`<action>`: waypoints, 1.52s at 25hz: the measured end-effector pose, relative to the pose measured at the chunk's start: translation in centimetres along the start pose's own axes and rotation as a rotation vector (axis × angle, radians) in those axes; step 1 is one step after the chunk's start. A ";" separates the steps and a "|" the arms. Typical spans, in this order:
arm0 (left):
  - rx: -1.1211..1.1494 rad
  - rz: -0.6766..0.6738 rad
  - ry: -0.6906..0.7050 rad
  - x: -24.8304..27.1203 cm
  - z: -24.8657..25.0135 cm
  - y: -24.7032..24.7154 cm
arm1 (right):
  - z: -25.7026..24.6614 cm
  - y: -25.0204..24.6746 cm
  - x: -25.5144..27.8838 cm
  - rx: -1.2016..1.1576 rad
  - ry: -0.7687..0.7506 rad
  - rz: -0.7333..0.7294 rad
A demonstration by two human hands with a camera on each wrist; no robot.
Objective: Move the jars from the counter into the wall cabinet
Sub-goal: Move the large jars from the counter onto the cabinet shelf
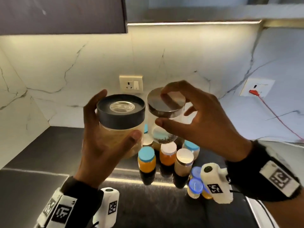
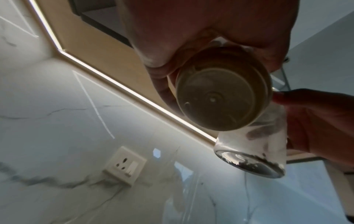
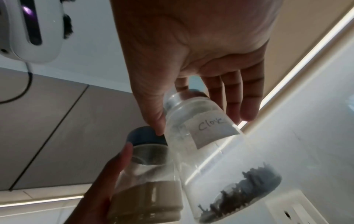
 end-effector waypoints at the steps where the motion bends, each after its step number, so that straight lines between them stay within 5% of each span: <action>1: 0.000 0.000 0.055 -1.2 1.2 0.3 | -0.8 -1.9 -0.6 0.001 -0.002 0.035; 11: -0.002 0.029 0.379 -10.4 12.3 3.1 | -8.0 -14.5 -5.2 0.174 -0.067 0.293; 21: -0.137 0.054 0.301 -21.9 14.0 7.6 | -6.3 -23.0 -14.0 0.429 0.135 0.288; 29: -0.238 0.054 0.187 -25.5 10.8 10.6 | 0.4 -21.6 -19.2 0.310 0.311 0.066; 38: -0.542 -0.017 0.062 -24.9 8.2 10.0 | 1.6 -21.8 -24.0 0.621 0.304 -0.194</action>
Point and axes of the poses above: each hand's wrist, its own x-axis away from the middle knuckle, its own y-axis out of the palm, z = x × y, the point moved 7 cm from there along -x, towards the middle knuckle, and after that the axes turned 7 degrees about x, right-handed, at the moved point
